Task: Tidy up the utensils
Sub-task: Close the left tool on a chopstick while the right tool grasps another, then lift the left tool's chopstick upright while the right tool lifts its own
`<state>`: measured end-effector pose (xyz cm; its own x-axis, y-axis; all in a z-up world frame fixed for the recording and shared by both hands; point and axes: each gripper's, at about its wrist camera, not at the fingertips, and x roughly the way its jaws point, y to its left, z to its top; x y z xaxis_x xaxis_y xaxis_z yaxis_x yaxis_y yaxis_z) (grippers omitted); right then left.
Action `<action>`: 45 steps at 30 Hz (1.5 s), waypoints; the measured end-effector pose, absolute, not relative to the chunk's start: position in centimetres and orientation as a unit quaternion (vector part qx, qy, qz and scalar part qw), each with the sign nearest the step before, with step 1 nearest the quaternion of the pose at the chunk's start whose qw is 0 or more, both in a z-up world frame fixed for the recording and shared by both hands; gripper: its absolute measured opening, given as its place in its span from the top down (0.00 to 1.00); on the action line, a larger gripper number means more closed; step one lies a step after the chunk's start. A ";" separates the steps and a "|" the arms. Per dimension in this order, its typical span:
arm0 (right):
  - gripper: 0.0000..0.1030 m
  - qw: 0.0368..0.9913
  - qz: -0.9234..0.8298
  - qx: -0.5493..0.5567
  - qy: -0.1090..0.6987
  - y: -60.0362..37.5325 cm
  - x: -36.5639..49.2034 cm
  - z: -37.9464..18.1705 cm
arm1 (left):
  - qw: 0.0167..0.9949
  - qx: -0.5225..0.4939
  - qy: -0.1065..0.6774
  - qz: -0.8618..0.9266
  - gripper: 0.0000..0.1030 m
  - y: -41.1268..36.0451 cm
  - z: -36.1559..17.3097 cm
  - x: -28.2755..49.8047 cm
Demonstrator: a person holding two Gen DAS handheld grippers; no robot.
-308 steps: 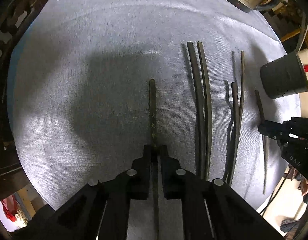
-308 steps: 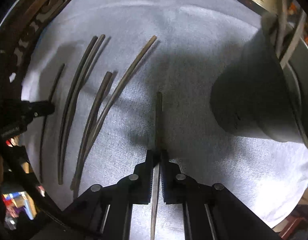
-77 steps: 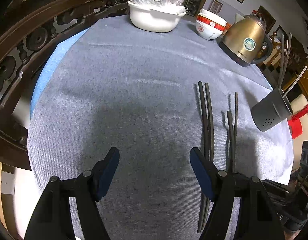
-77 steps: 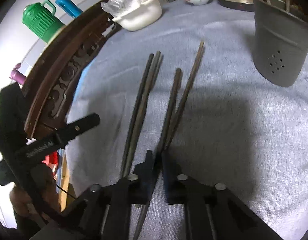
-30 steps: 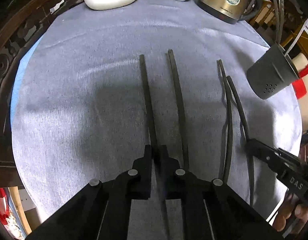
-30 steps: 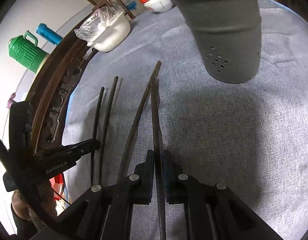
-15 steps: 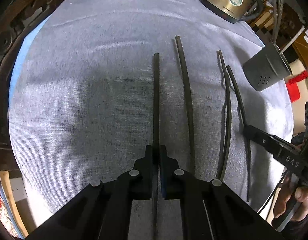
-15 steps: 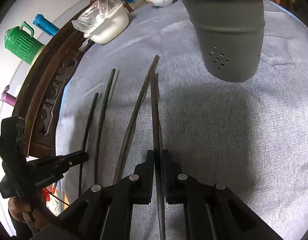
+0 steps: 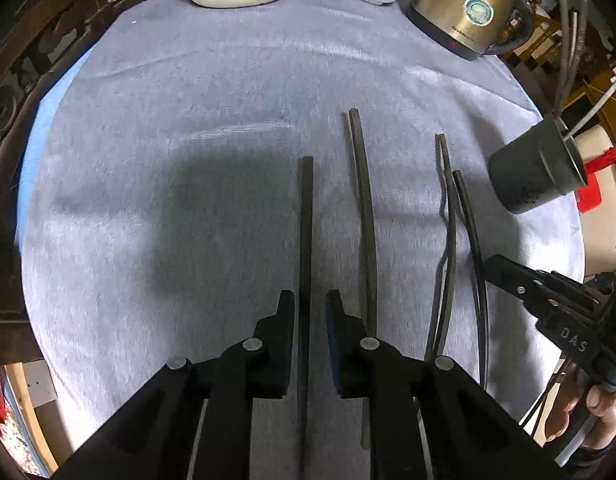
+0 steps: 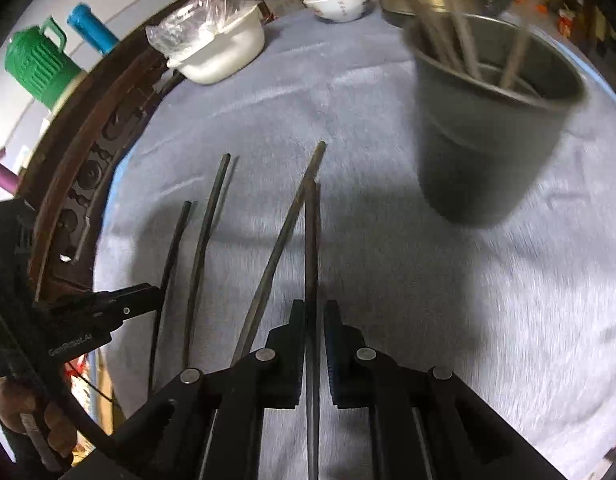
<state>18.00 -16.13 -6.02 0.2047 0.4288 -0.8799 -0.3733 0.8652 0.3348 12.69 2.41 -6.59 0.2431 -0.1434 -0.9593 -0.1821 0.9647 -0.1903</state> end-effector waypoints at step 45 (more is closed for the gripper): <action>0.93 0.712 0.279 -0.119 0.633 -11.7 21.1 -6.6 | 0.765 -0.163 0.623 -0.023 0.94 5.8 -7.0 19.1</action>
<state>21.11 -11.70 -6.61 0.0419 0.2465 -0.9682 -0.5475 0.8163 0.1841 19.05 5.79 -6.99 0.2233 -0.2379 -0.9453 -0.1687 0.9457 -0.2778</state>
